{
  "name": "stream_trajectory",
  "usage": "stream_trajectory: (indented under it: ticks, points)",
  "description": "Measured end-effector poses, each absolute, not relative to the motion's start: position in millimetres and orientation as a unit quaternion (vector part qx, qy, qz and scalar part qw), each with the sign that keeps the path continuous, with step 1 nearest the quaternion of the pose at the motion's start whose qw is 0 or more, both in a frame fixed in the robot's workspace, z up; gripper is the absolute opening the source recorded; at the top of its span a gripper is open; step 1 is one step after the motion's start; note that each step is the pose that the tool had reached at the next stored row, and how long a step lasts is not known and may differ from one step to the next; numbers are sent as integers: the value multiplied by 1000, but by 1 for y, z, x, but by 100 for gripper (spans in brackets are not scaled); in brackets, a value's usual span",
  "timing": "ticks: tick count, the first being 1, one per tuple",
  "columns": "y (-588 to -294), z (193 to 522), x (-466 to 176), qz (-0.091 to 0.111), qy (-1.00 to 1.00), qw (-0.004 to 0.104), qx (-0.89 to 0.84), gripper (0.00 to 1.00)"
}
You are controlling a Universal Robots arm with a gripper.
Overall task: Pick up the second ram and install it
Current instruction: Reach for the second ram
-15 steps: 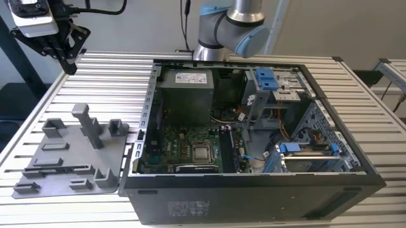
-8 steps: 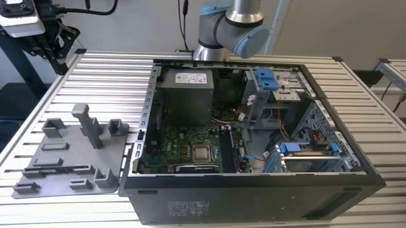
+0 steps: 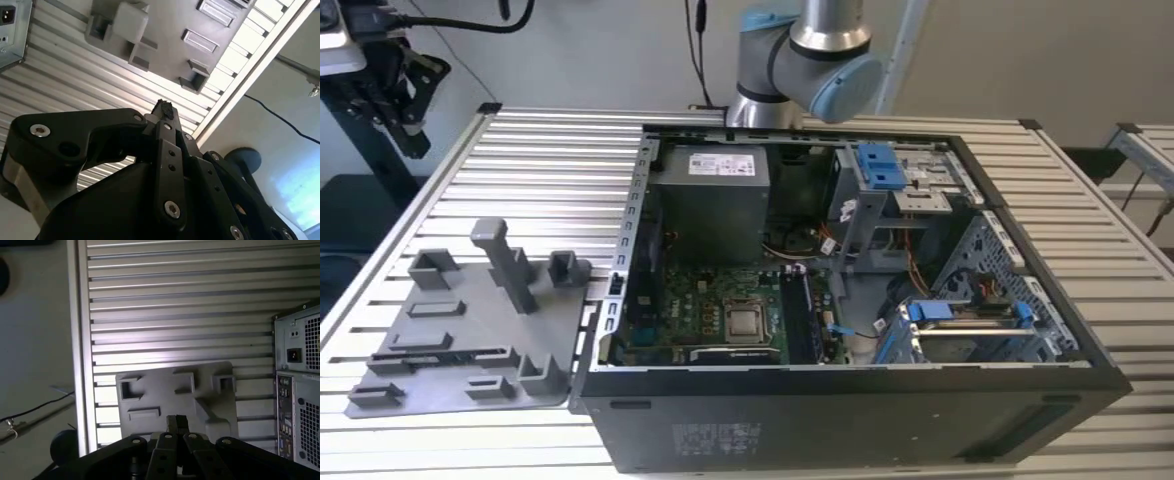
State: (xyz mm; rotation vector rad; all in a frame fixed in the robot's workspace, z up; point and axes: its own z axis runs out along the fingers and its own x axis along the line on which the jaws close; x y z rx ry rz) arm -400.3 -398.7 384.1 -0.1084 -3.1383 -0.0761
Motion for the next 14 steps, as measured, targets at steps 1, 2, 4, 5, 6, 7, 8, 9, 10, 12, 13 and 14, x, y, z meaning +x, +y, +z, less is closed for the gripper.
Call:
stream_trajectory:
  ticks: [1, 2, 4, 5, 6, 7, 8, 9, 10, 12, 13, 14]
  points:
    - [-399, 384, -405, -24, -999, 0, -35, 11]
    - [-399, 384, -409, -24, -999, 0, -35, 11]
    - [-399, 384, -418, -24, -999, 0, -34, 11]
    - [-399, 384, -423, -24, -999, 0, -34, 11]
    - [-399, 383, -427, -24, -999, 0, -35, 11]
    - [-399, 383, -431, -24, -999, 0, -35, 11]
    - [-399, 383, -435, -25, -999, 1, -35, 11]
    - [-399, 383, -439, -25, -999, 1, -35, 11]
    - [-399, 383, -443, -25, -999, 1, -35, 11]
    - [-399, 383, -447, -25, -999, 1, -35, 11]
    - [-399, 383, -447, -25, -999, 1, -35, 11]
    - [-399, 383, -447, -25, -999, 1, -34, 11]
